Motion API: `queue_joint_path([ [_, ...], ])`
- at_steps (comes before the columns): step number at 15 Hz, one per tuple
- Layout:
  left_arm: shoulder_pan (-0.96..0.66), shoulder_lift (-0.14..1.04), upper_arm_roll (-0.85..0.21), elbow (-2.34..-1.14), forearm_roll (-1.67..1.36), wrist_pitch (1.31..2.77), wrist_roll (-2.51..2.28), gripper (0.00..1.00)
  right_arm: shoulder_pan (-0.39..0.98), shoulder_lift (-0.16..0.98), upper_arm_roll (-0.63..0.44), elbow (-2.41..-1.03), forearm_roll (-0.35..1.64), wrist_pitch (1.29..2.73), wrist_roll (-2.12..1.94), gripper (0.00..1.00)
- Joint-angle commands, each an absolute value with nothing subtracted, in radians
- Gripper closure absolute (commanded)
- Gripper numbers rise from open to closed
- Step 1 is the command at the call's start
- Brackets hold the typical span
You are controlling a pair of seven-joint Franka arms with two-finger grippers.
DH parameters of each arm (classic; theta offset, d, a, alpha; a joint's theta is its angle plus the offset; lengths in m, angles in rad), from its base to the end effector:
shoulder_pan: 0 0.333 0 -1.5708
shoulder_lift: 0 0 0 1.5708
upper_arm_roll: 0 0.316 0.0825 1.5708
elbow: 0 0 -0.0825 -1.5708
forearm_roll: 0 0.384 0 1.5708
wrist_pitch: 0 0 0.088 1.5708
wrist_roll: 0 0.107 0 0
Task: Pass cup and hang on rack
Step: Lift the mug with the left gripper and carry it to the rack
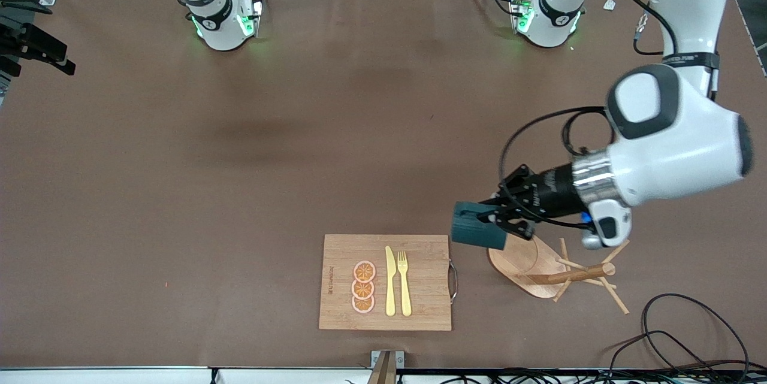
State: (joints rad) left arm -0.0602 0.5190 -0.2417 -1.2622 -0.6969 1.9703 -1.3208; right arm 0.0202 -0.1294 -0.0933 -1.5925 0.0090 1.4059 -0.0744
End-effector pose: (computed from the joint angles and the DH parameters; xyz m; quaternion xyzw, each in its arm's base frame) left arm 0.6965 -0.2153 0.5060 0.7380 0.5497 -0.2106 0.3300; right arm 0.4944 -0.0388 0.6682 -0.9995 -0.0018 0.0280 0.0126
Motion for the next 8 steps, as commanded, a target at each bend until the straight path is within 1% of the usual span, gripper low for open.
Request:
queue_joint_path([
  [1, 0.004, 0.514, -0.249, -1.282, -0.830, 1.948, -1.246, 1.00, 0.020, -0.156, -0.089, -1.624, -0.005, 1.417, -0.086, 0.00],
  [6, 0.107, 0.578, -0.249, -1.282, -1.080, 1.934, -1.195, 1.00, 0.020, -0.156, -0.089, -1.624, -0.005, 1.416, -0.086, 0.00],
  [8, 0.144, 0.609, -0.249, -1.282, -1.101, 1.870, -1.131, 0.99, 0.021, -0.156, -0.089, -1.624, -0.005, 1.416, -0.086, 0.00],
])
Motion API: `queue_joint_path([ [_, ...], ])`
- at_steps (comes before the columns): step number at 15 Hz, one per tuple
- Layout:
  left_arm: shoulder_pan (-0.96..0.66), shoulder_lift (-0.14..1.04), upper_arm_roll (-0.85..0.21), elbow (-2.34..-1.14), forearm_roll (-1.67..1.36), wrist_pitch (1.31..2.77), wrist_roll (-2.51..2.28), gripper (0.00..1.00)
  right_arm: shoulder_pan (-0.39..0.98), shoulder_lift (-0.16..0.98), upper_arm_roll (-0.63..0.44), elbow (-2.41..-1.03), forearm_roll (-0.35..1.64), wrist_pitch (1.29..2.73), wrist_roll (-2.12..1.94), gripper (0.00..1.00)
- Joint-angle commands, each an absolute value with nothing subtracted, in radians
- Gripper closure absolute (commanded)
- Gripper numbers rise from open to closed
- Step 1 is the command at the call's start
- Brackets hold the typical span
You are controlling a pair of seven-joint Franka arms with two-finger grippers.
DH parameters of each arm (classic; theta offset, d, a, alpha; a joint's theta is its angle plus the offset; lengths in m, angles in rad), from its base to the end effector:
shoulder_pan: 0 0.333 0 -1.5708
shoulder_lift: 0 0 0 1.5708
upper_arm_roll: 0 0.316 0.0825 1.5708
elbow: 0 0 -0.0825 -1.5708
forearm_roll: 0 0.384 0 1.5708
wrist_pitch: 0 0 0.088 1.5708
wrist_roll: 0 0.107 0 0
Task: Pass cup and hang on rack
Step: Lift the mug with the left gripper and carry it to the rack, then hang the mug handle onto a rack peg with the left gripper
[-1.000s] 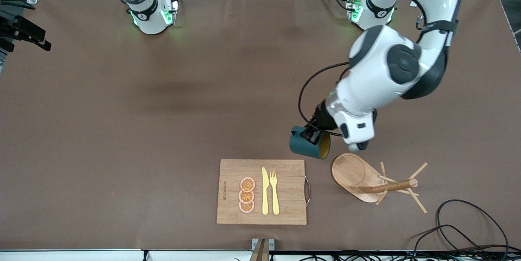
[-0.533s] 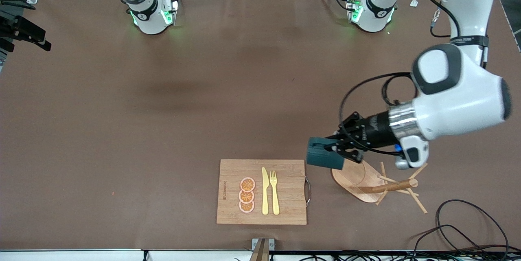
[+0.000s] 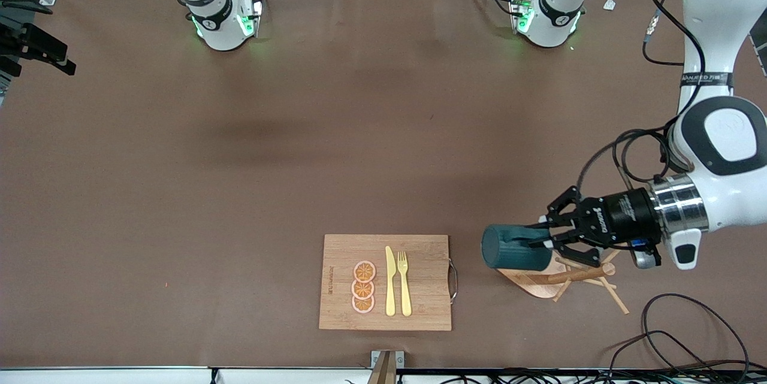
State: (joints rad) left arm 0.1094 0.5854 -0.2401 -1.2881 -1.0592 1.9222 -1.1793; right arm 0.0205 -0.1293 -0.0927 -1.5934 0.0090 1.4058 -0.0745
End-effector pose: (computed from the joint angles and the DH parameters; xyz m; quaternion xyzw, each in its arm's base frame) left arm 0.7295 -0.1118 0.4635 0.6266 0.5663 -0.3047 0.4403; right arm 0.4944 -0.0383 0.6677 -0.9995 -0.0023 0.0286 0.0125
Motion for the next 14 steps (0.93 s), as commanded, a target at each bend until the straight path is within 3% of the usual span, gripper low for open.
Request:
queue_joint_path([
  [1, 0.159, 0.618, -0.249, -1.282, -1.103, 1.844, -1.096, 0.99, 0.021, -0.156, -0.087, -1.624, -0.005, 1.416, -0.086, 0.00],
  [14, 0.216, 0.680, -0.245, -1.284, -1.097, 1.798, -0.913, 0.99, 0.023, -0.156, -0.086, -1.624, -0.005, 1.414, -0.087, 0.00],
])
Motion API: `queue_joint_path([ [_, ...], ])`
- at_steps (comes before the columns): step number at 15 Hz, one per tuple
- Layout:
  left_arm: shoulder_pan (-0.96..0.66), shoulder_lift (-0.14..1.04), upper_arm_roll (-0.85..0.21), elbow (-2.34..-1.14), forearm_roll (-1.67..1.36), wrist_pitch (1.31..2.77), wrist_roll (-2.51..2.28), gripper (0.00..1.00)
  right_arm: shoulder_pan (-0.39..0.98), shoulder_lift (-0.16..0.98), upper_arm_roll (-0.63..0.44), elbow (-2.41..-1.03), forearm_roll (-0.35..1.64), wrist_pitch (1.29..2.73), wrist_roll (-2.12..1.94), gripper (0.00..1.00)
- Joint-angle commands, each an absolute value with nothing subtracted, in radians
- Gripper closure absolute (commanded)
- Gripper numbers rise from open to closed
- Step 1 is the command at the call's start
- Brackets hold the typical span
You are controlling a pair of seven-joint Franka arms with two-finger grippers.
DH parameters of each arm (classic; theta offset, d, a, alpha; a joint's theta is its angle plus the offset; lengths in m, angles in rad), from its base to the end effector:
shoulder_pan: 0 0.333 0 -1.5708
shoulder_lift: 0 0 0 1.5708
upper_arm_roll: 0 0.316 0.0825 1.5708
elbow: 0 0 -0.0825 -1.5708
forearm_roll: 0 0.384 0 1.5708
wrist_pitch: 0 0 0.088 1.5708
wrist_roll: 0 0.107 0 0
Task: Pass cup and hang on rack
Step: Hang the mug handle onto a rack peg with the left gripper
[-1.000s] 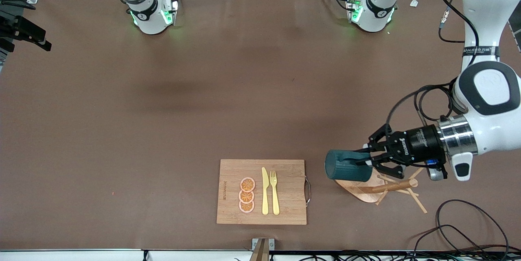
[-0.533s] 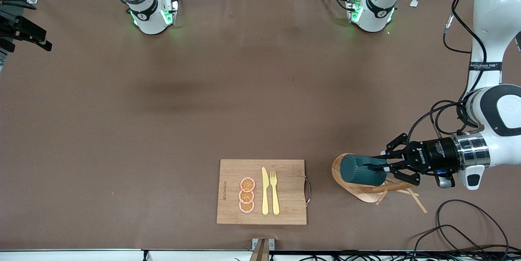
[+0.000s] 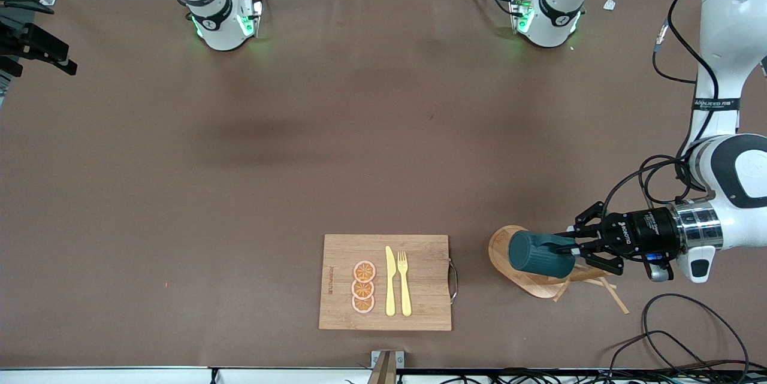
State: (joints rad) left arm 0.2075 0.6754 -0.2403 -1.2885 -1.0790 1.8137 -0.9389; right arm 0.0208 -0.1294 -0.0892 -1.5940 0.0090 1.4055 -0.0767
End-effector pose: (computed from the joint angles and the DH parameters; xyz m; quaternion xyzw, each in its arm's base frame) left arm 0.7363 -0.0501 0.3992 0.6551 0.5116 -0.3076 0.4632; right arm 0.4945 -0.0363 0.6675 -0.9995 -0.0053 0.0290 0.0123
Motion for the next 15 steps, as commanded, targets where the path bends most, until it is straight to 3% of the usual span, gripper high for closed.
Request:
queue_joint_path([
  [1, 0.222, 0.683, -0.244, -1.284, -1.095, 1.787, -0.894, 0.99, 0.023, -0.156, -0.086, -1.624, -0.005, 1.414, -0.087, 0.00],
  [15, 0.276, 0.727, -0.235, -1.287, -1.066, 1.753, -0.730, 0.99, 0.025, -0.158, -0.084, -1.623, -0.005, 1.413, -0.087, 0.00],
])
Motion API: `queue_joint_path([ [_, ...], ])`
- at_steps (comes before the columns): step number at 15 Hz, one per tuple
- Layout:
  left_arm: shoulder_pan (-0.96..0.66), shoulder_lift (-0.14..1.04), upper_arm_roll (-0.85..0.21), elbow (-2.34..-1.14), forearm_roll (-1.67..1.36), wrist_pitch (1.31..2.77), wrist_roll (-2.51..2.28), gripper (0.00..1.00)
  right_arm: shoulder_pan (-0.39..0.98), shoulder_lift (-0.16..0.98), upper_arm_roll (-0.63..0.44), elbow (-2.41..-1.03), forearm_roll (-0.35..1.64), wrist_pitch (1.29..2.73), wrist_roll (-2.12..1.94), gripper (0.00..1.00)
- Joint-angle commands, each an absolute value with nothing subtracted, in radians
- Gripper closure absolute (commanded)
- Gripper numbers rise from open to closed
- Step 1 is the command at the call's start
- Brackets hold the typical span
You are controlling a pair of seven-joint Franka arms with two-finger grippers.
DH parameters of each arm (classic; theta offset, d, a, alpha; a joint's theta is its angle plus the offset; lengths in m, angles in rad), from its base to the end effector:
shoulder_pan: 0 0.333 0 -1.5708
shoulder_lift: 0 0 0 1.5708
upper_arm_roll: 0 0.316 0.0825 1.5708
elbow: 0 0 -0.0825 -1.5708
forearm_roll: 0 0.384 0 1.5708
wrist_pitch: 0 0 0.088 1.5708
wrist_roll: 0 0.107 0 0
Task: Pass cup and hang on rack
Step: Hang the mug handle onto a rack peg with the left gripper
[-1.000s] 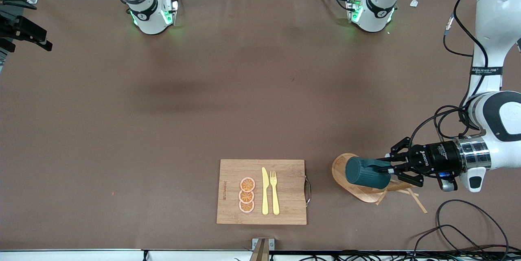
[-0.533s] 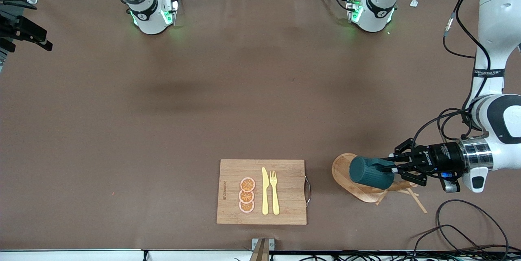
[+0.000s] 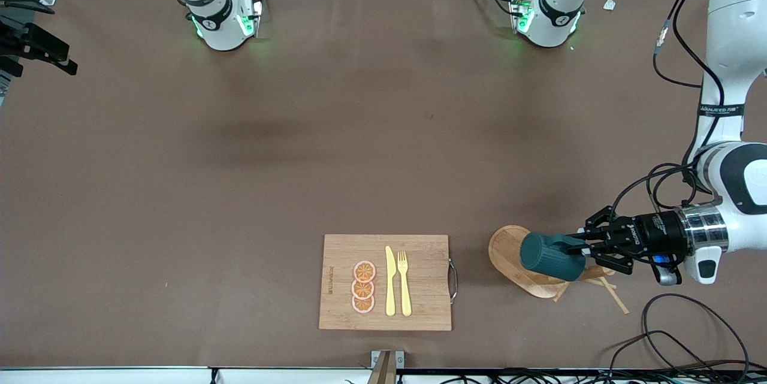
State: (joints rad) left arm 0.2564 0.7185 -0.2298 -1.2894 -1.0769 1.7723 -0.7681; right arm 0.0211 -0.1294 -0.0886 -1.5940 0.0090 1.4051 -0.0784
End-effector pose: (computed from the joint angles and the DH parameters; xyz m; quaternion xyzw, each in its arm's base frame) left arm 0.7362 -0.0123 0.3667 0.6797 0.4725 -0.2859 0.4827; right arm 0.4945 -0.0358 0.6674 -0.9995 -0.0066 0.0292 0.0123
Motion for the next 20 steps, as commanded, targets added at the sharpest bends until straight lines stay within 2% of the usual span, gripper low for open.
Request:
queue_joint_path([
  [1, 0.281, 0.733, -0.235, -1.287, -1.057, 1.747, -0.713, 0.99, 0.023, -0.158, -0.084, -1.624, -0.005, 1.413, -0.087, 0.00],
  [20, 0.295, 0.758, -0.235, -1.287, -1.062, 1.747, -0.709, 0.94, 0.025, -0.158, -0.084, -1.624, -0.005, 1.411, -0.087, 0.00],
])
